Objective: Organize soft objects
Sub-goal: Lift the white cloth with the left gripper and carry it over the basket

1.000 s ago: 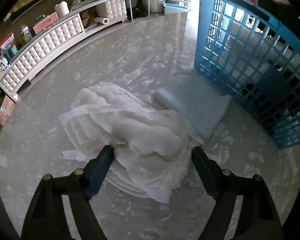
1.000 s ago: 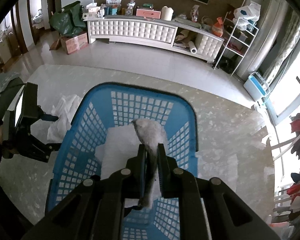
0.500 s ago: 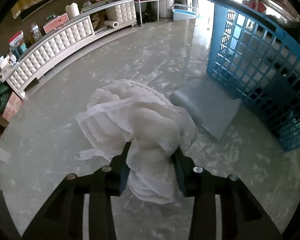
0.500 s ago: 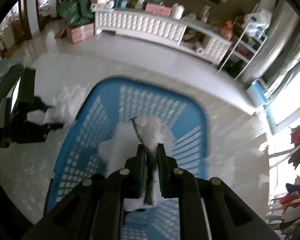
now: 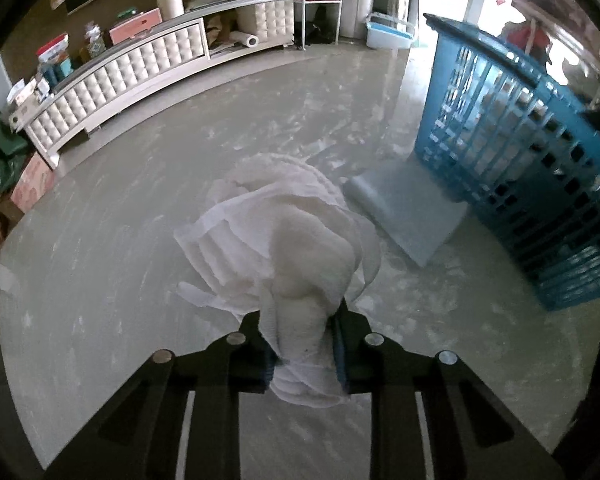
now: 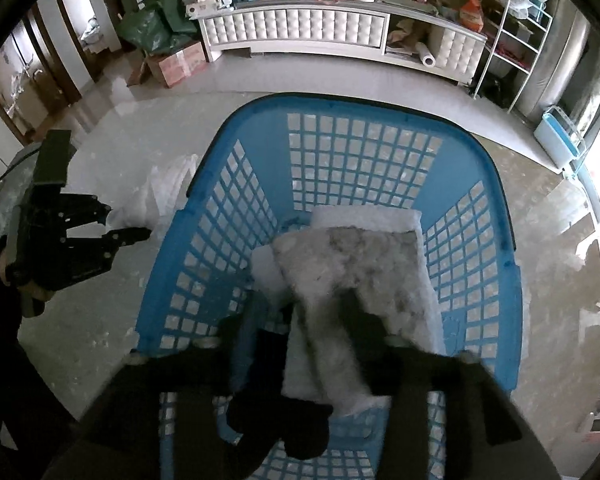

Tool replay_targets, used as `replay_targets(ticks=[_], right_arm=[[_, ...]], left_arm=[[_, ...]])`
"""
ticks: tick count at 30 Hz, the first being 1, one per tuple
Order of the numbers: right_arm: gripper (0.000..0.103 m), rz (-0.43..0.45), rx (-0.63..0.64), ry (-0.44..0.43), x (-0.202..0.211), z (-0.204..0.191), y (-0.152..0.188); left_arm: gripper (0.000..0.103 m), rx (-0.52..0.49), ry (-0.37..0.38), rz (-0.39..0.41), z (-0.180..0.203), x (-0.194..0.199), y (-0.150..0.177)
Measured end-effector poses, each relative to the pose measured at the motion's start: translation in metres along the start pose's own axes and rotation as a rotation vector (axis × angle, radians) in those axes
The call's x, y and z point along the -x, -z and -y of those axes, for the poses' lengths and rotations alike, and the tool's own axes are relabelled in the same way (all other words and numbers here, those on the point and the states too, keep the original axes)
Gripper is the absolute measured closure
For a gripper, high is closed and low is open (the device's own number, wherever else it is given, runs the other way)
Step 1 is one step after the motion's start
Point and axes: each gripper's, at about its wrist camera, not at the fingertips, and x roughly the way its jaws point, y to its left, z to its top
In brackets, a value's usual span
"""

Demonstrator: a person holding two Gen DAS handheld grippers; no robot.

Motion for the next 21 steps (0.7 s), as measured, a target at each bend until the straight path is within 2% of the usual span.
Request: replay_targets(ticks=[1,14,21], right_arm=[[0.037,0.004,-0.005,-0.013,0.002,0.001,0.002],[0.005,0.062,-0.053,-0.036,0.046,0.004,0.036],[0.000,0.084,-0.096,-0.022,0.060,0.013,0.054]], left_arm=[[0.082,0.008,0.005,0.004,0.001,0.005,0.001],[0.082,0.057,-0.006,0.091,0.031,0.095,0.018],[0.082,0.056,-0.013,0.143,0.050,0.139,0.017]])
